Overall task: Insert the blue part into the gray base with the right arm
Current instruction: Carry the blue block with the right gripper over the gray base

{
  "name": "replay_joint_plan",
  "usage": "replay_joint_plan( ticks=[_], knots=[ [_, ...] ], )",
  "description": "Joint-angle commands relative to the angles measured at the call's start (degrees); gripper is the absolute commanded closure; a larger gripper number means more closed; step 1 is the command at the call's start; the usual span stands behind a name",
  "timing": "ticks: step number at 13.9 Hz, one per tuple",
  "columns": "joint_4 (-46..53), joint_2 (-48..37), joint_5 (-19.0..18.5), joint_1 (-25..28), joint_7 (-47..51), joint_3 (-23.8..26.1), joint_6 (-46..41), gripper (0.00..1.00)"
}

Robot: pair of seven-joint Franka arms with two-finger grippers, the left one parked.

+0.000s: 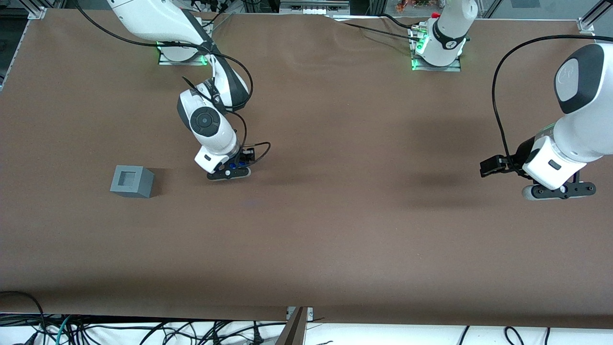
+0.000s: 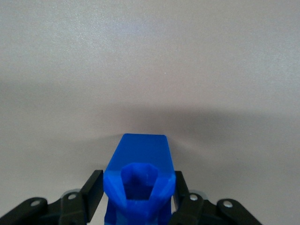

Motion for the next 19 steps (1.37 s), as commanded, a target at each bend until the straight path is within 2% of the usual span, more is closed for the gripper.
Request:
replay_joint_plan(
  ticks=[1,3,8,12,17,19],
  knots=[
    [-0.6,-0.2,-0.7,-0.4,-0.6,0.2,0.8,0.43],
    [-0.5,-0.3,-0.7,-0.5,-1.4,0.2,0.6,0.48],
    [0.5,-1.9,-0.6,-0.7,-4.8,-0.8,-1.1,0.68],
    [7.5,-4.5,-0.4,-0.7,-6.2,-4.0,-13.9,0.68],
    [8.5,-10.3,0.5,-0.9,-13.1,-12.6,-19.0,0.68],
    [8.2,-12.9,0.7,-0.9,-17.4,-16.1,-23.0,0.74]
  ],
)
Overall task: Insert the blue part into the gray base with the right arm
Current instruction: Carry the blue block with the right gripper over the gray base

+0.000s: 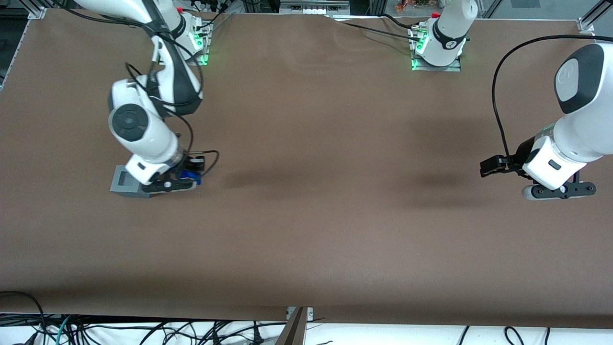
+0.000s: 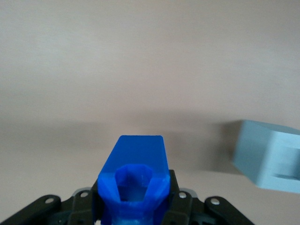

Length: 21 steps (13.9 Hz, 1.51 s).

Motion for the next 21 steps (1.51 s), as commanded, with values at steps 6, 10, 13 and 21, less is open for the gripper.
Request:
replay_joint_plan(
  ticks=[6,10,13,21],
  knots=[
    [-1.7,-5.5,5.2,0.0,-16.6,-14.7,-5.2,0.74],
    [-3.5,-3.6,8.4,-1.4,-22.6,-17.0,-2.7,0.75],
    [-4.1,-1.3,10.7,-4.3,-27.2,-17.0,-0.2,0.75],
    [-3.9,4.1,15.4,-7.1,-30.6,-17.0,3.4,0.75]
  ],
)
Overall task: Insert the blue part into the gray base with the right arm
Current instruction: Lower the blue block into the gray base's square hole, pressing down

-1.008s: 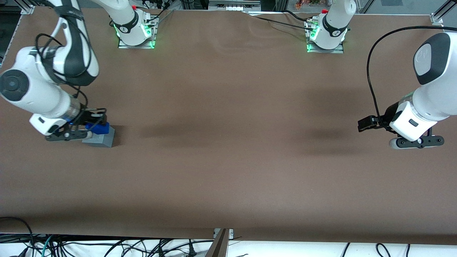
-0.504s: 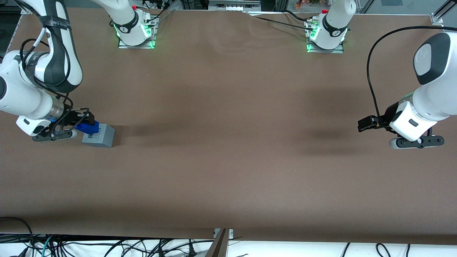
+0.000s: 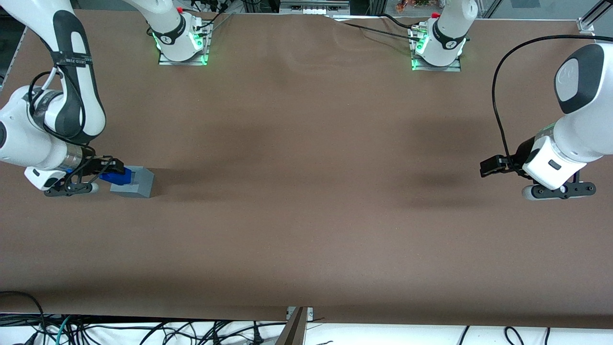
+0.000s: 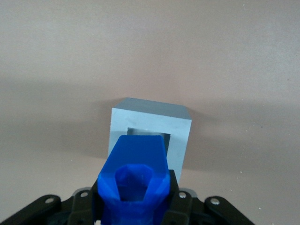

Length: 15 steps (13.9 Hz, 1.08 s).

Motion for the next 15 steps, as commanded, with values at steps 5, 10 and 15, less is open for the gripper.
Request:
replay_joint_plan(
  ticks=[5,10,15],
  knots=[
    [0.1,0.6,1.3,-0.7,-1.6,0.2,0.5,0.75],
    [0.1,0.9,1.2,-0.6,-1.6,0.2,0.5,0.75],
    [0.3,1.3,1.2,-0.6,-1.6,0.2,0.6,0.75]
  ],
)
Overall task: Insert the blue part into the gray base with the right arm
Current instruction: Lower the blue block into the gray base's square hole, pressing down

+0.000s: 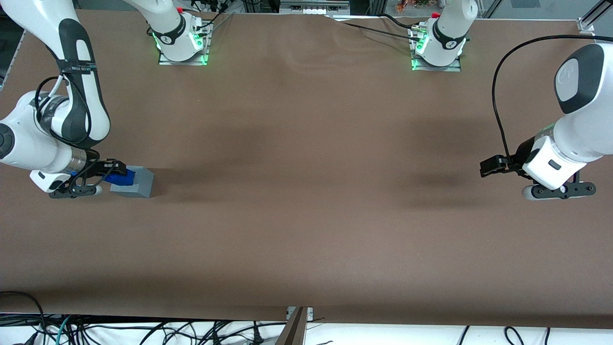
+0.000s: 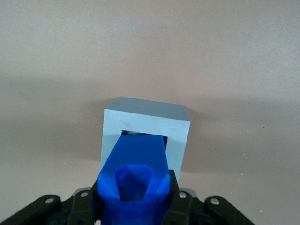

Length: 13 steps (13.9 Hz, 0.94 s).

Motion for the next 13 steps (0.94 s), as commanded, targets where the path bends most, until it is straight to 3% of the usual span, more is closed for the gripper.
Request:
replay_joint_plan(
  ticks=[1,13],
  knots=[
    [0.3,0.5,1.0,-0.5,-1.5,0.2,0.1,0.75],
    [0.8,1.4,1.1,-0.4,-0.7,0.2,1.5,0.75]
  ],
)
